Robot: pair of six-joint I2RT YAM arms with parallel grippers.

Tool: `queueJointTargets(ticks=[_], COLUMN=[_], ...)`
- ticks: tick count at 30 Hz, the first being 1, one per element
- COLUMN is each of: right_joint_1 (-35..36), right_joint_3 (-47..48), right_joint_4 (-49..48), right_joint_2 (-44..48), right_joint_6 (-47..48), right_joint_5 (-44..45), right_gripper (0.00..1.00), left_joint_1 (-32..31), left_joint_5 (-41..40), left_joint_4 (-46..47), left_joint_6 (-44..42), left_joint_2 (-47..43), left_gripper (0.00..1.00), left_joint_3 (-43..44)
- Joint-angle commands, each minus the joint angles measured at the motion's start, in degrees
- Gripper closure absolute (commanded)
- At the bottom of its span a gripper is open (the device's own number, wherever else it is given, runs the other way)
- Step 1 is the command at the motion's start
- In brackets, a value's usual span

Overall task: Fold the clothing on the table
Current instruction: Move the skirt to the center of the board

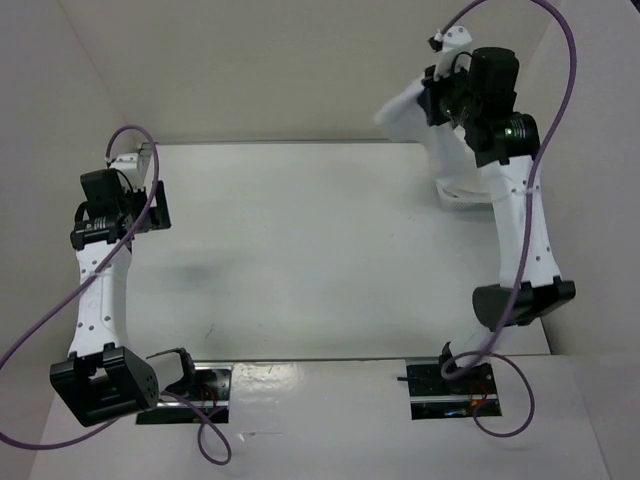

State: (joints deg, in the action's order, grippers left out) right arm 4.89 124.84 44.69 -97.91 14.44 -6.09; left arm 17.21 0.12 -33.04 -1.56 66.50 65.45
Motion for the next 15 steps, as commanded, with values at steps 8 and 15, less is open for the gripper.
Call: queueJointTargets(ticks=[8, 15], right_joint_1=[3.9, 3.9], right_joint_3=[-15.4, -35.2], right_joint_4=[4.4, -3.4], right_joint_2=[8.1, 7.0], right_joint_6=[1.4, 0.0], right_joint_5=[-35.9, -15.5], right_gripper=[0.61, 0.01], left_joint_1=[1.3, 2.9], left_joint_5=[4.8, 12.2], left_joint_4=[-1.2, -4.1], left_joint_6=[1.6, -2.5], left_joint_2=[-3.3, -6.8], left_gripper=[0.00, 0.00], left_joint_3=[-2.7, -5.1])
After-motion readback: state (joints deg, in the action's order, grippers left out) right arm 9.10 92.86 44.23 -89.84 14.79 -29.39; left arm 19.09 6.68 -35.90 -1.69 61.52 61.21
